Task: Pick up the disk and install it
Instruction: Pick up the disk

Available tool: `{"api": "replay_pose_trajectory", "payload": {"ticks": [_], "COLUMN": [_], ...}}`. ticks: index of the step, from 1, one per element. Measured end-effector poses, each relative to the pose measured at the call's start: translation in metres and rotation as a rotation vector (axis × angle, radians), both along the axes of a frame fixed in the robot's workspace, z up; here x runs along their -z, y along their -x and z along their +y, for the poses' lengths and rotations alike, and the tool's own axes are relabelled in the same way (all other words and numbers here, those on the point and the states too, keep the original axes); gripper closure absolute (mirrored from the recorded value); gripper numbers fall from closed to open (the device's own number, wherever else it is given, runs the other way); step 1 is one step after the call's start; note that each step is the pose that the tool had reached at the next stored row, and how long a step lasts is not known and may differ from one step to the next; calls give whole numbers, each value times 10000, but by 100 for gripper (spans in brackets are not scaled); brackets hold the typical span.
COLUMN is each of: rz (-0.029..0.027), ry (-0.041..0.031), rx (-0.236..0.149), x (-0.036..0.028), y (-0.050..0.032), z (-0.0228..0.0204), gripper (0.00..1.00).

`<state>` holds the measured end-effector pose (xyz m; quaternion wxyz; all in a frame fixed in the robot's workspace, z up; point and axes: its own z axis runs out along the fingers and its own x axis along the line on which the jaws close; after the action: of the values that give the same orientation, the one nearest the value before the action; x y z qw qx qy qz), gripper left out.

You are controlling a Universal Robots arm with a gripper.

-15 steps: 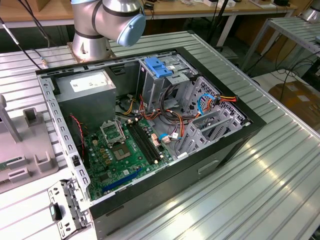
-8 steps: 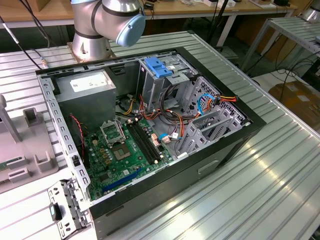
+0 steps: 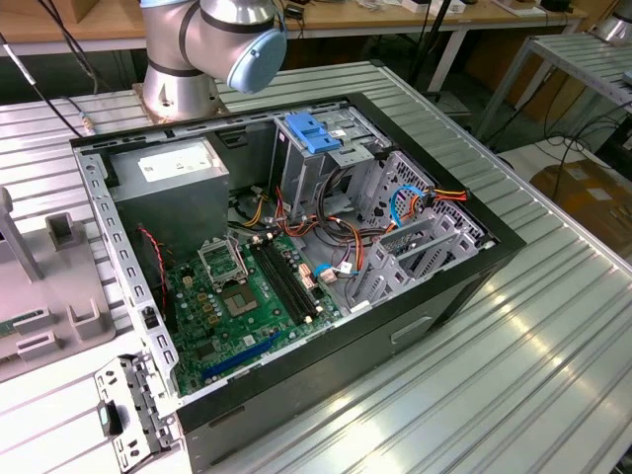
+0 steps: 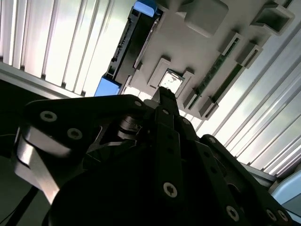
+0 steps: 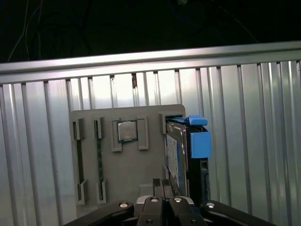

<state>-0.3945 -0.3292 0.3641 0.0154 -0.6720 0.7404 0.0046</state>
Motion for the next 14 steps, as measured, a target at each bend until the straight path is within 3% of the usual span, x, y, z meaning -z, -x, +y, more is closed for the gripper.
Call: {"api": "replay_pose_trajectory", "payload": {"ticks": [7,14], "rz": [0,1], "ry": [-12,-12], "rx": [-1,0], "x": [20,20], "y": [5,5], "z": [33,34], "gripper": [89,89]}}
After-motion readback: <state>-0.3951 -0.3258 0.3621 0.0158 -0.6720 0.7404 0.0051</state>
